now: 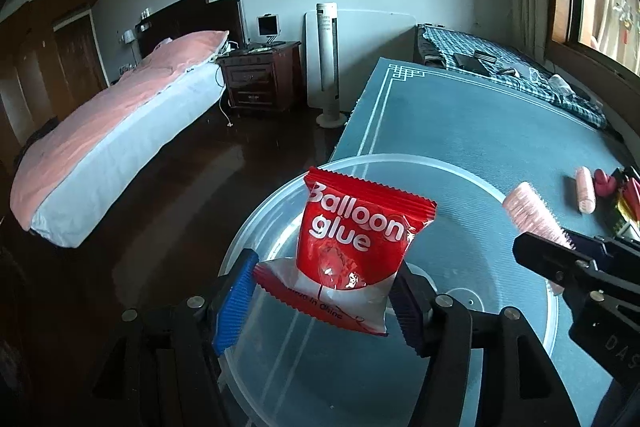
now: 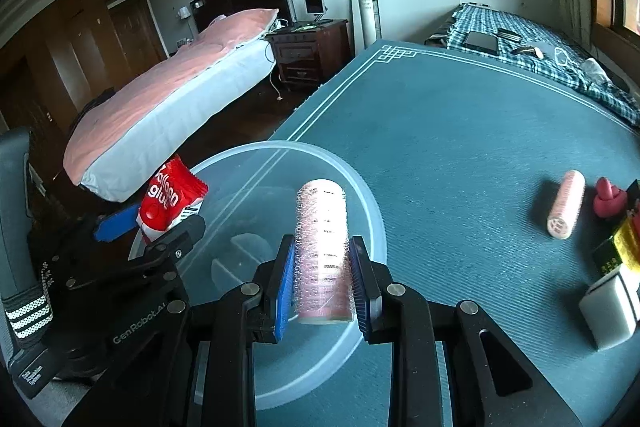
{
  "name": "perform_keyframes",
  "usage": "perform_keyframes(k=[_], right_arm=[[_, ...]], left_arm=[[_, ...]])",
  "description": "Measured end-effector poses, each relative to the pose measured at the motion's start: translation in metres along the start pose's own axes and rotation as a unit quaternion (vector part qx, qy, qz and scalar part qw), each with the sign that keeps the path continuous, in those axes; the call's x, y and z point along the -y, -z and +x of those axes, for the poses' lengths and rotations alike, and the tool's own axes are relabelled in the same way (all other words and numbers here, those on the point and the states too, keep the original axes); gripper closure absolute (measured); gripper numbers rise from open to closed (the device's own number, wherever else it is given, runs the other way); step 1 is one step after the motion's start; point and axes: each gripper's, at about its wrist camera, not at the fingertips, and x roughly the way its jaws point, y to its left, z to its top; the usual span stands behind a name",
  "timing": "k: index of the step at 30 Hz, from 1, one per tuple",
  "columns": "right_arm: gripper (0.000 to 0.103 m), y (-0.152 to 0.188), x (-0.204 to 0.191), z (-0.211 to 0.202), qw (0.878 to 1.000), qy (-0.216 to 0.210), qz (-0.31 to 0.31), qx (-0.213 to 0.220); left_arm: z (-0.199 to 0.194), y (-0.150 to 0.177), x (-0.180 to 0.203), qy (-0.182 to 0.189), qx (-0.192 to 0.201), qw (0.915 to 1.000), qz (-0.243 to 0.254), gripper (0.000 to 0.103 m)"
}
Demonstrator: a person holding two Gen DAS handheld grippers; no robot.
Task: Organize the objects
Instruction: 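Open both tools to drop the packet and roller into the bowl, then withdraw both open tools from the bowl back over the table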
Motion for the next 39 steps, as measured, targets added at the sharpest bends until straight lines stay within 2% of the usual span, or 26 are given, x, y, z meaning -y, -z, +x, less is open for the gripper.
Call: perform_keyframes(k=[5, 7, 26, 31, 39], right_arm=[[0.073, -0.001, 0.001, 0.006, 1.000, -0.008, 0.008, -0.001], [0.060, -0.001, 0.003, 0.008, 1.000, -0.011, 0.012, -0.001], [0.058, 0.000, 0.015, -0.005, 0.999, -0.019, 0.039, 0.014], [0.051, 0.001, 0.019, -0.008, 0.999, -0.018, 0.048, 0.017], [0.051, 0.003, 0.027, -0.014, 0.998, -0.014, 0.056, 0.019]], left_arm=[[0.000, -0.001, -0.003, 0.001, 0.000, 1.0000, -0.010, 0.021], [0.000, -0.002, -0.004, 0.000, 0.001, 0.9999, -0.012, 0.017], [-0.002, -0.006, 0.002, -0.007, 0.005, 0.9999, -0.010, 0.010], [-0.005, -0.006, 0.003, -0.010, 0.008, 0.9999, -0.009, 0.007], [-0.007, -0.006, 0.006, -0.011, 0.010, 0.9999, -0.007, 0.007]])
